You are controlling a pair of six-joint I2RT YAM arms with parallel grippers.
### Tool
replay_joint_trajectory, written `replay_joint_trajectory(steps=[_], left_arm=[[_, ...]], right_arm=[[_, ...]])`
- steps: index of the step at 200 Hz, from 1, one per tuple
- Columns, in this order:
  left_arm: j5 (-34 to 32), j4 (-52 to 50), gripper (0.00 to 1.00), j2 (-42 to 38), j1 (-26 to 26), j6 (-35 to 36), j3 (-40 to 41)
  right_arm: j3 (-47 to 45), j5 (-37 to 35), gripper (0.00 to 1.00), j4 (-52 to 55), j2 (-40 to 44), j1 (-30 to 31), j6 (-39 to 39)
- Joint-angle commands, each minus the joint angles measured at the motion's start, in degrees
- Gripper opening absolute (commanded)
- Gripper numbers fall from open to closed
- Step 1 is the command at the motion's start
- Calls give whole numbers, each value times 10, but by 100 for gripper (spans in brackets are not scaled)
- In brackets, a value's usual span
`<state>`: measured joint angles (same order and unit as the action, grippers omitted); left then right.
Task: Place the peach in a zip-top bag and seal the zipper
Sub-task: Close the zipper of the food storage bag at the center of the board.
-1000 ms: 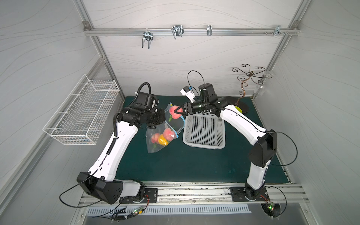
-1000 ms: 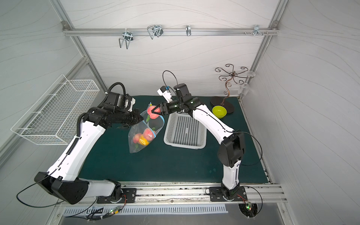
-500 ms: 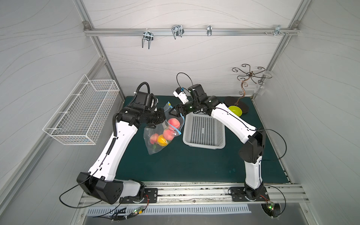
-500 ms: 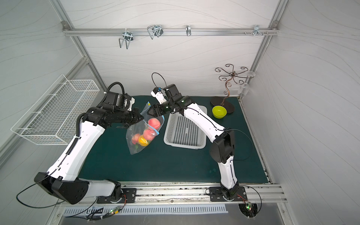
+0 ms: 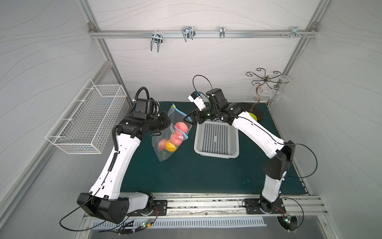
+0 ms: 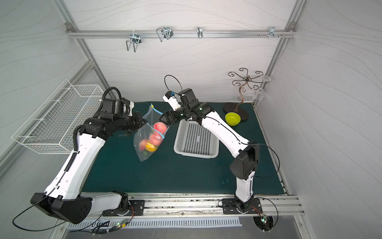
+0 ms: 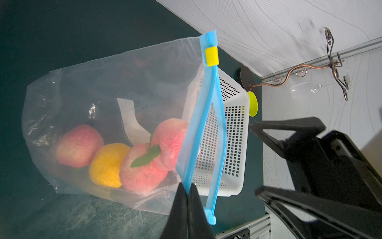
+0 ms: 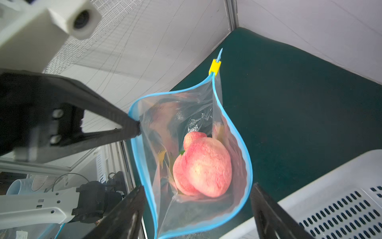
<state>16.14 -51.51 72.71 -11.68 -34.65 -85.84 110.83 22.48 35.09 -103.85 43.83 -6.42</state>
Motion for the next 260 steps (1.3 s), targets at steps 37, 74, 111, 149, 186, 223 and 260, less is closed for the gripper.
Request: replay_joint_trajectory(steps=[37, 74, 111, 149, 186, 223, 260], left_arm=[[82, 16, 0, -1, 6, 58, -18], [130, -3, 0, 11, 6, 98, -36], [178, -45, 0, 27, 6, 161, -60], [195, -88, 0, 44, 6, 208, -79], [184, -108, 0, 41, 6, 227, -80], [184, -126, 0, 35, 6, 253, -81], [182, -131, 0, 36, 6, 264, -88]], right_arm=[[-92, 13, 78, -38, 72, -45, 3], [-96, 60, 76, -9, 74, -72, 29], [-99, 92, 73, -13, 64, -107, 24], [-73, 134, 60, -14, 36, -111, 17], [-67, 122, 53, 0, 27, -115, 49], [-129, 128, 54, 7, 59, -115, 177], [-220, 148, 55, -13, 111, -108, 249]])
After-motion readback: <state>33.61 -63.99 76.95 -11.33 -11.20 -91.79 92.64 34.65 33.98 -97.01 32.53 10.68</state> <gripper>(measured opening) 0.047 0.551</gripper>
